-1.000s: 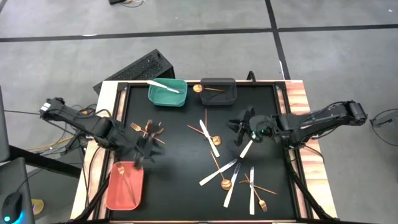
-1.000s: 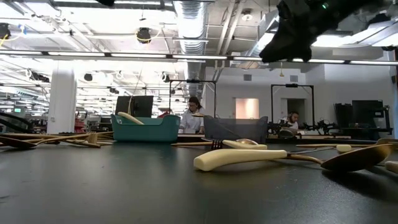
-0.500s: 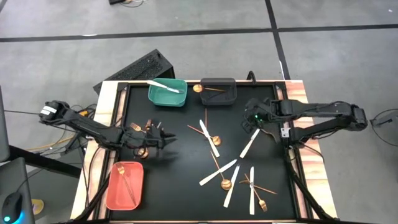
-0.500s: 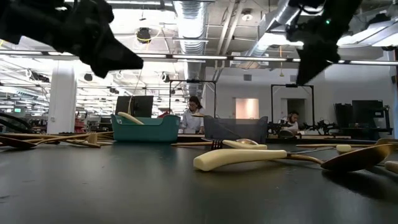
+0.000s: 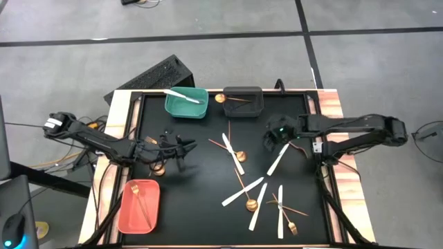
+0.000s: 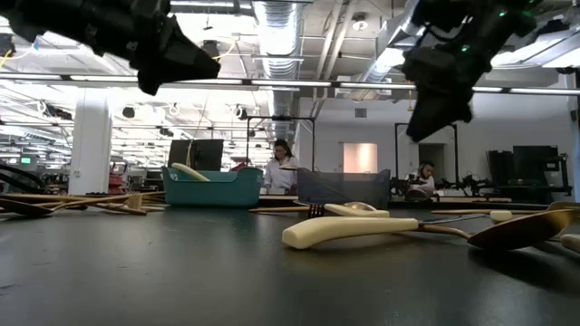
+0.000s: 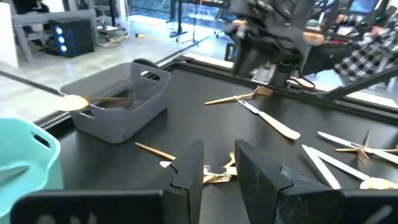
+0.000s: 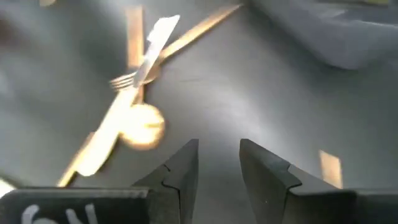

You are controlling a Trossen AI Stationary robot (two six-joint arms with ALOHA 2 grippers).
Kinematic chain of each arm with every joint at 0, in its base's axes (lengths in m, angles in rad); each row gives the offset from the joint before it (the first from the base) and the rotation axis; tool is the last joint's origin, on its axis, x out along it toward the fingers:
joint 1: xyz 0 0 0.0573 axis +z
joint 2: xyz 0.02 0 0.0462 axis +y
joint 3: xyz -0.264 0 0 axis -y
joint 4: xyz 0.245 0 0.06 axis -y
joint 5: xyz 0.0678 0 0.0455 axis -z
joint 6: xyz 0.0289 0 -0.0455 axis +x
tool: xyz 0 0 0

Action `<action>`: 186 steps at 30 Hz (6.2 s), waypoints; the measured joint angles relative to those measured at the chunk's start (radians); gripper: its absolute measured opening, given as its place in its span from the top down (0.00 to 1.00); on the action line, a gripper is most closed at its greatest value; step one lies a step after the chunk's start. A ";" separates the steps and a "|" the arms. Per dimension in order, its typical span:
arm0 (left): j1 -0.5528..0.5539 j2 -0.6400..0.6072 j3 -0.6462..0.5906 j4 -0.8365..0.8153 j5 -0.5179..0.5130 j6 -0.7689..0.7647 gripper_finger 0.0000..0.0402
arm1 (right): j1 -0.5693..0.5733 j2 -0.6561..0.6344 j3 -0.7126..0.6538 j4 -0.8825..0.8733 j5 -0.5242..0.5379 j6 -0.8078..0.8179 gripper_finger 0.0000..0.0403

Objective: Sort silverware by color (type)
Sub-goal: Put the gold fork into the orange bin

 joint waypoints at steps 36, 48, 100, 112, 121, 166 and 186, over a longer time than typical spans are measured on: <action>-0.006 -0.089 0.196 -0.721 -0.071 -0.341 0.81 | 0.155 0.470 0.118 0.556 -0.017 -0.227 0.64; -0.005 0.105 0.197 -0.665 -0.200 -0.362 0.81 | 0.054 0.425 0.117 0.134 0.078 -0.225 0.64; -0.023 0.156 0.196 -0.608 -0.131 -0.403 0.81 | -0.205 0.241 -0.050 -0.522 -0.002 -0.205 0.62; -0.023 0.155 0.196 -0.708 -0.099 -0.438 0.81 | -0.213 0.364 -0.067 -0.501 -0.001 -0.158 0.64; -0.025 0.155 0.196 -0.705 -0.073 -0.445 0.81 | -0.236 0.376 -0.069 -0.497 -0.023 -0.173 0.92; 0.060 0.401 0.120 0.454 0.210 0.236 0.54 | 0.263 0.545 0.106 1.169 0.045 -0.457 0.91; -0.031 0.240 0.142 0.154 -0.013 0.150 0.98 | 0.262 0.576 0.129 1.179 -0.029 -0.456 0.74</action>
